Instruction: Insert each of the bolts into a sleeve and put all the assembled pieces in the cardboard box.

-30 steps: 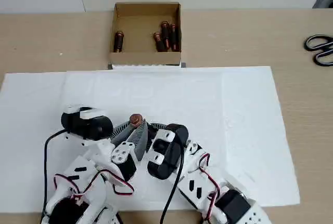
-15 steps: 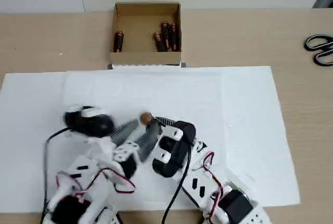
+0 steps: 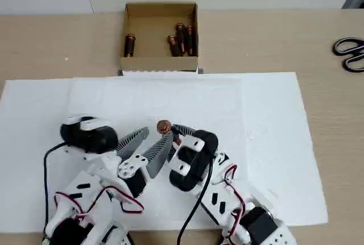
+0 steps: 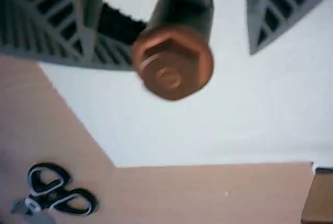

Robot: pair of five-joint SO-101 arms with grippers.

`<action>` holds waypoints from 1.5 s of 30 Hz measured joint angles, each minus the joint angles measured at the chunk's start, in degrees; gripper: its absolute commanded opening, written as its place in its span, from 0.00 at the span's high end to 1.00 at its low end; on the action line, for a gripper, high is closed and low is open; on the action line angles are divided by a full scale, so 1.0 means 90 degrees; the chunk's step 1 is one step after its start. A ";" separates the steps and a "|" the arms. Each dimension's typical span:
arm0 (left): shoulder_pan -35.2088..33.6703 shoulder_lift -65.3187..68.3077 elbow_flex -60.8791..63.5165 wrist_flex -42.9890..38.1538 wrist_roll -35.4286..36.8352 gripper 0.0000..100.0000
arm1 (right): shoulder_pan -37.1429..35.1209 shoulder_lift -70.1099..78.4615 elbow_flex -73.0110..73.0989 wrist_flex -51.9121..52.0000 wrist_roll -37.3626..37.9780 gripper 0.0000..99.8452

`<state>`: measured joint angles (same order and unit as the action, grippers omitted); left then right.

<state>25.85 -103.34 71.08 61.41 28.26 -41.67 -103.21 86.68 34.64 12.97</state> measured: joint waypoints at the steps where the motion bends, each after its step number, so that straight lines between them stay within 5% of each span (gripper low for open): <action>1: 0.0000 0.0000 -0.0068 0.0000 0.0000 0.83 | 0.0078 0.0000 0.0039 0.0000 0.0000 1.00; 5: -0.0234 0.0000 -0.0215 0.0000 0.0000 0.99 | 0.0342 0.0000 0.0078 0.0000 0.0000 1.00; 12: -0.1270 -0.0010 -0.0059 0.0000 -0.0098 0.99 | 0.0654 0.0000 0.0078 0.0000 0.0000 1.00; 20: -0.2540 -0.0010 0.1446 -0.0020 -0.1455 0.99 | 0.1387 0.0000 0.0078 0.0000 0.0000 1.00; 39: -0.2637 0.0000 0.2530 -0.0020 -0.2002 0.99 | 0.2462 0.0010 -0.0107 0.0567 -0.1094 1.00; 45: -0.2647 0.0000 0.2530 -0.0020 -0.2002 0.99 | 0.2491 0.1241 -0.1162 0.0547 -0.1221 1.00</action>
<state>2.02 -103.34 93.85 61.23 10.24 -19.25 -92.04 76.22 39.56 1.98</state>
